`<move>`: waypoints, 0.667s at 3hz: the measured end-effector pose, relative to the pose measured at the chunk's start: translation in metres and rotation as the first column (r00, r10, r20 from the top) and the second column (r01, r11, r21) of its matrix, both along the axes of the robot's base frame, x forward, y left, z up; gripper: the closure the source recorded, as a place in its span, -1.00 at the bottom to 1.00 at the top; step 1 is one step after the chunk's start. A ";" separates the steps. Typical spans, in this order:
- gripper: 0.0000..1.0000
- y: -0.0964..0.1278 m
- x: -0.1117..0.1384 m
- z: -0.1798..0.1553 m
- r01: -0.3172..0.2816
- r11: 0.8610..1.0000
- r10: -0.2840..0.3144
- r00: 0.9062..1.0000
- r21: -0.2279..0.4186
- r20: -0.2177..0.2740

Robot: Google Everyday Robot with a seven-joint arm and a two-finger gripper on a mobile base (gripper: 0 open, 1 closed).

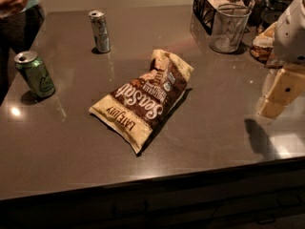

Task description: Move brown chip bag near green can

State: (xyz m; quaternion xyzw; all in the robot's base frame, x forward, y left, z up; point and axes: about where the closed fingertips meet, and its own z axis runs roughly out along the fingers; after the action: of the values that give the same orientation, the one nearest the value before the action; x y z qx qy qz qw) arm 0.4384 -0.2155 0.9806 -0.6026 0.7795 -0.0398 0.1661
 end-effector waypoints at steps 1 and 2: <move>-1.00 0.000 0.000 0.000 0.000 1.000 0.000 1.000 0.000 0.000; -1.00 0.011 0.016 0.002 -0.026 1.000 0.026 1.000 -0.010 0.003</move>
Offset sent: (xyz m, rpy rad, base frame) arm 0.0377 0.0239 -0.0011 -0.0256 0.0163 0.0626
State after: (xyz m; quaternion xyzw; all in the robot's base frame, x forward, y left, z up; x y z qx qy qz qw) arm 0.4544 -0.2047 0.9823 -0.6135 0.7712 -0.0424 0.1646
